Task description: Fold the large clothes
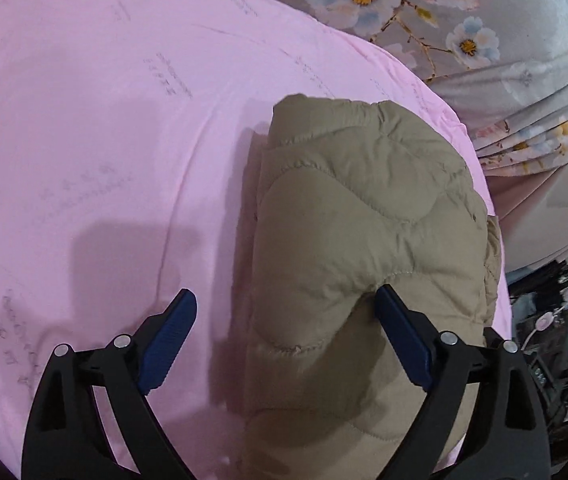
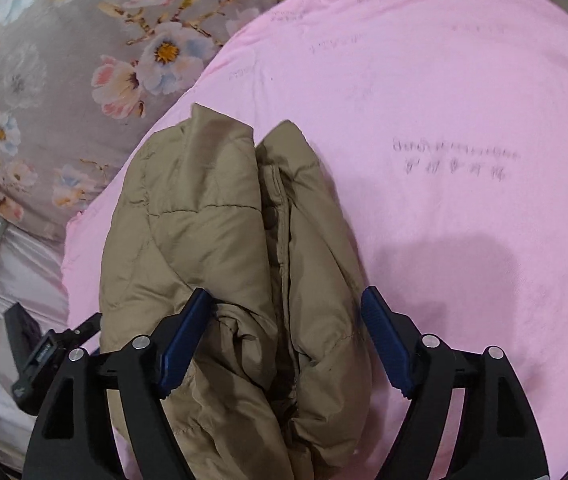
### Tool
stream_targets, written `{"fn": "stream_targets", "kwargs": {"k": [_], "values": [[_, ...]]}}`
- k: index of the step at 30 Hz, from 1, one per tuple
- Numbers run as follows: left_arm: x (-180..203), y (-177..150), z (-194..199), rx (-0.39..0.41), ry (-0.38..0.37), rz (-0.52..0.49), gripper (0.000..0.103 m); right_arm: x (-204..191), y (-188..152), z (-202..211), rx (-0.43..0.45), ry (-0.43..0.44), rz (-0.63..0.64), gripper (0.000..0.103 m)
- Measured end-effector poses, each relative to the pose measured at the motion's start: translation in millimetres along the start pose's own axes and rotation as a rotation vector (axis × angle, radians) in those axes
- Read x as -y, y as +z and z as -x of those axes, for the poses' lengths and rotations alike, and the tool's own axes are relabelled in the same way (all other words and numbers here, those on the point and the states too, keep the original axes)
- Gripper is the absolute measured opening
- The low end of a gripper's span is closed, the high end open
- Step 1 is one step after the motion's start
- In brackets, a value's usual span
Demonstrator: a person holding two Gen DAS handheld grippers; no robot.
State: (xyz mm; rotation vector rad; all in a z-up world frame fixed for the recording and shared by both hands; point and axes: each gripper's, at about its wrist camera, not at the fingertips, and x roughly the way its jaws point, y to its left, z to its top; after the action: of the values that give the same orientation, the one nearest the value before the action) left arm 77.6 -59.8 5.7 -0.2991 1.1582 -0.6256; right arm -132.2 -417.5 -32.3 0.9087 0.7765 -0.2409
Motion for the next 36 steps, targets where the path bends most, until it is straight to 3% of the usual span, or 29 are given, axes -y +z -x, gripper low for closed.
{"fn": "stream_targets", "kwargs": {"k": [7,15,22,26,30,36], "values": [[6.9,4.3,-28.3,-0.08,-0.154,0.061,0.097,13.6,1.2,-21.9,-0.067,0.13,-0.088,0.094],[39.4,7.2,-40.9,-0.051,-0.057,0.013,0.098,-6.5,1.0,-36.7,-0.045,0.123,-0.002,0.098],[41.8,8.1,-42.7,-0.032,-0.053,-0.026,0.098,-11.8,2.5,-45.8,-0.041,0.175,0.034,0.097],[51.4,3.8,-35.2,-0.016,-0.055,-0.091,0.094,-9.7,2.6,-49.0,-0.071,0.267,0.015,0.073],[63.3,1.1,-18.5,0.021,-0.048,-0.148,0.078,-15.0,1.5,-35.1,-0.054,0.331,0.041,0.044],[86.2,3.2,20.2,0.097,-0.066,-0.23,0.062,-43.8,-2.4,-2.8,0.017,0.36,0.108,0.031]]}}
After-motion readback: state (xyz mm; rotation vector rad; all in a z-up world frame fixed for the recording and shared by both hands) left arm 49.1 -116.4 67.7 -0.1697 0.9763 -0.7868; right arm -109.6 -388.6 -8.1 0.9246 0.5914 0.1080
